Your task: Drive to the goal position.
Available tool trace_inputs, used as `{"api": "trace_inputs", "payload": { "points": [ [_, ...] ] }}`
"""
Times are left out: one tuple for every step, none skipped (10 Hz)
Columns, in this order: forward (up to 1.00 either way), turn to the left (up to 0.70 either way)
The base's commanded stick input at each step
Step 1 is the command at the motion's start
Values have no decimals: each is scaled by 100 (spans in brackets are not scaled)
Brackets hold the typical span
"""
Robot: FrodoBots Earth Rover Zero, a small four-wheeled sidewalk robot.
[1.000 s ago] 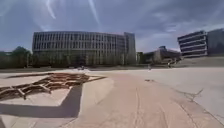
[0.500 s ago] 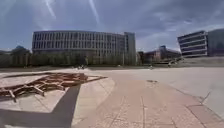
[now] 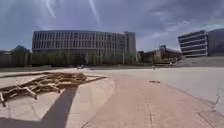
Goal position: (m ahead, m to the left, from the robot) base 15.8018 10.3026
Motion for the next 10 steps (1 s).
{"api": "trace_inputs", "payload": {
  "points": [
    [50, 0],
    [50, 0],
    [50, 0],
    [50, 0],
    [50, 0],
    [50, 0],
    [50, 0],
    [50, 0],
    [50, 0],
    [50, 0]
  ]
}}
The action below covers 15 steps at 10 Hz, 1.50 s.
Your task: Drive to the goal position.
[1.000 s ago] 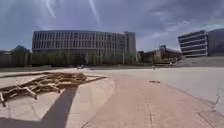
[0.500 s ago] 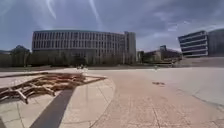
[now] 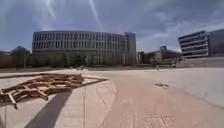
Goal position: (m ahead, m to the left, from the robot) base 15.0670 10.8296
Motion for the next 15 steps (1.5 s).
{"api": "trace_inputs", "payload": {
  "points": [
    [50, 0],
    [50, 0],
    [50, 0],
    [50, 0],
    [50, 0],
    [50, 0],
    [50, 0],
    [50, 0],
    [50, 0],
    [50, 0],
    [50, 0],
    [50, 0],
    [50, 0],
    [50, 0],
    [50, 0]
  ]
}}
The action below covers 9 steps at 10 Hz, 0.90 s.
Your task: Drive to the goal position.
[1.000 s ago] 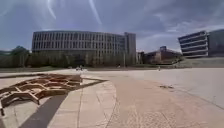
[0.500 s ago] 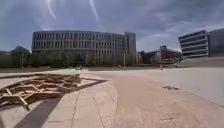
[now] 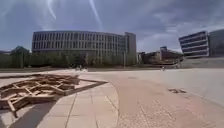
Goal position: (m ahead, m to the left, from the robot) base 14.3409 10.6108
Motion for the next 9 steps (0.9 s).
{"api": "trace_inputs", "payload": {
  "points": [
    [50, 0],
    [50, 0],
    [50, 0],
    [50, 0],
    [50, 0],
    [50, 0],
    [50, 0],
    [50, 0],
    [50, 0]
  ]
}}
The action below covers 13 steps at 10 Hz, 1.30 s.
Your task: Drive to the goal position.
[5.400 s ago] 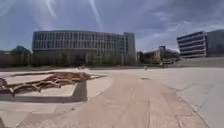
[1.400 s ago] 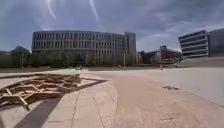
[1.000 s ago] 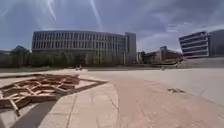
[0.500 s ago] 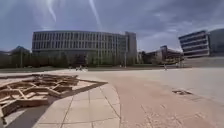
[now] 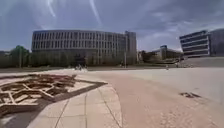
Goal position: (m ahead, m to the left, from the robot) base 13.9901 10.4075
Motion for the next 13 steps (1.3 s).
{"api": "trace_inputs", "payload": {
  "points": [
    [50, 0],
    [50, 0],
    [50, 0],
    [50, 0],
    [50, 0],
    [50, 0],
    [50, 0],
    [50, 0],
    [50, 0],
    [50, 0],
    [50, 0],
    [50, 0],
    [50, 0]
  ]
}}
